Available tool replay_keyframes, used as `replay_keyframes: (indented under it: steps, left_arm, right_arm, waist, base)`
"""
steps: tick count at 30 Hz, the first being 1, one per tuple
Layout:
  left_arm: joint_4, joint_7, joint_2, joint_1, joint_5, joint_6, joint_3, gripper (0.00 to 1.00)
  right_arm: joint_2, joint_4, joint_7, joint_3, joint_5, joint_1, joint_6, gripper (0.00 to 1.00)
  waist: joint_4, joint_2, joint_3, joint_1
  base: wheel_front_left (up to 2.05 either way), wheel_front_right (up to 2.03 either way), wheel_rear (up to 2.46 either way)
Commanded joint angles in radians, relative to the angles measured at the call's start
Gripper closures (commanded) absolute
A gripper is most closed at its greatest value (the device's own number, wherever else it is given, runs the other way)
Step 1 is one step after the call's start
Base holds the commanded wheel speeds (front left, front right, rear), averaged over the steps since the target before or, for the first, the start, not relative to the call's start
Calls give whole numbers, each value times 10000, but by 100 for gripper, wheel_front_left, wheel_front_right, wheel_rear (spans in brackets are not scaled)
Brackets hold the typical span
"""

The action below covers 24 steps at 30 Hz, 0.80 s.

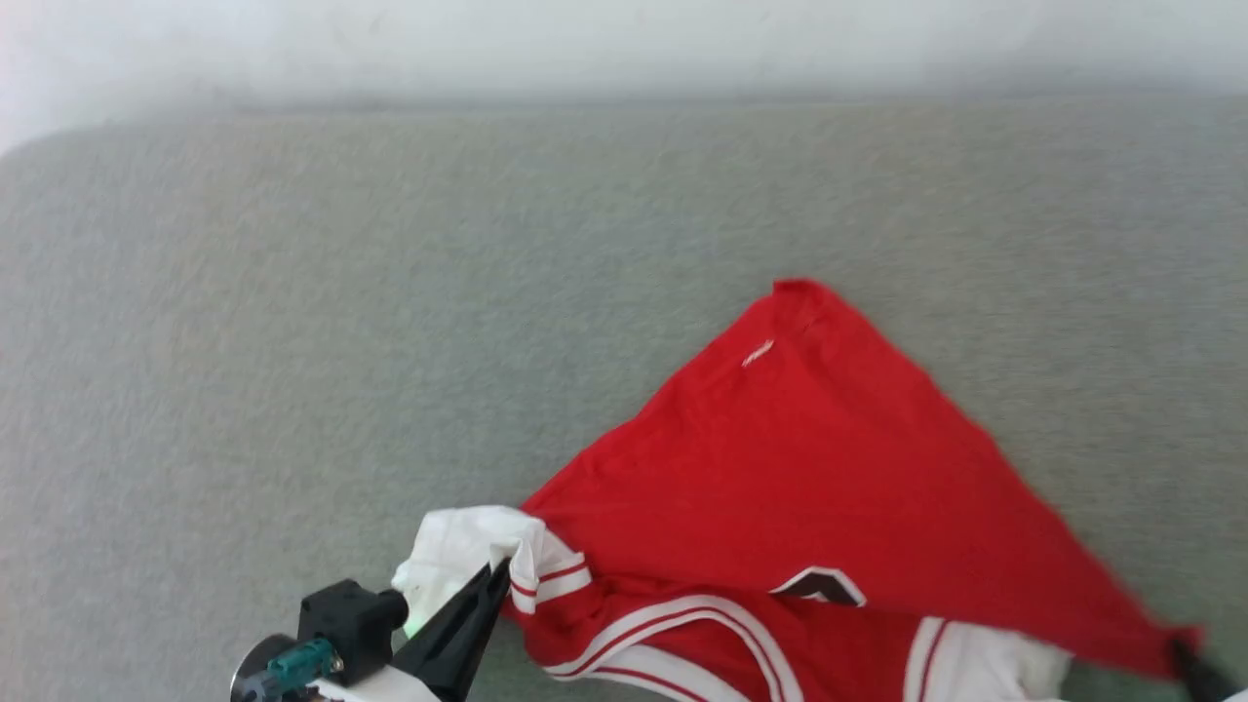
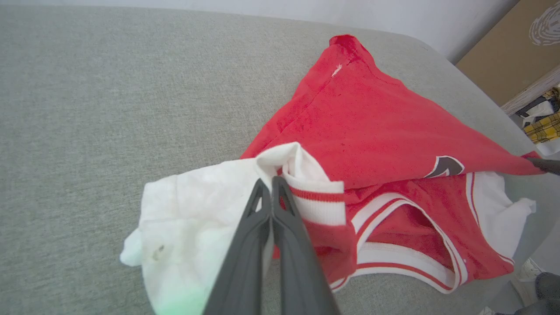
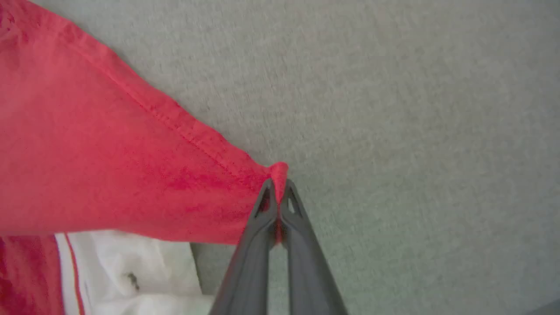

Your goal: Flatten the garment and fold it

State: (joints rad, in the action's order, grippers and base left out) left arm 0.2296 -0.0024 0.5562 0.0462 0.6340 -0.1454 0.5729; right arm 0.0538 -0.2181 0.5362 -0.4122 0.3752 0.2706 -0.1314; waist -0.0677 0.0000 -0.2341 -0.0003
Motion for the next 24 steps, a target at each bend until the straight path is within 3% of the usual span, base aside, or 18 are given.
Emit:
replay_keyframes:
  steps: [1,4,5,6,7,10,18,24]
  left_arm:
    - [-24,36,23,150,53,-75,29,100]
    - [-89,97,-1,206,101,-80,96,100]
    - [-103,116,-3,209,110,-77,116,100]
    - [-113,129,-10,206,118,-78,128,100]
    - [-119,141,-11,207,120,-87,136,100]
    - [-102,188,-3,182,102,-91,180,100]
    - [-62,262,-64,-431,-121,206,391,100]
    - [-102,207,-289,-1139,-348,485,563,100]
  right_arm:
    - [-26,357,-242,216,28,108,7,100]
    - [-31,1425,-967,654,-137,62,7,100]
    - [-32,1683,-1217,731,-278,-57,7,71]
    - [-32,1869,-1390,839,-462,-181,7,17]
    - [-33,1993,-1490,926,-551,-330,7,0]
    - [33,1748,-1566,1126,-701,-854,7,0]
    - [1354,-408,-576,2367,-686,-3276,7,0]
    - [1789,573,783,3743,-280,-5548,7,0]
  waist:
    - [737,0,763,3]
    - [869,0,1009,3]
    - [894,0,1087,3]
    - [910,0,1167,3]
    - [922,0,1237,3]
    - [867,0,1355,3]
    - [193,0,823,3]
    - [-559,0,-135,3]
  base:
    - [0,0,0]
    - [0,0,0]
    - [0,0,0]
    - [0,0,0]
    - [0,0,0]
    - [0,0,0]
    - [0,0,0]
    - [0,0,0]
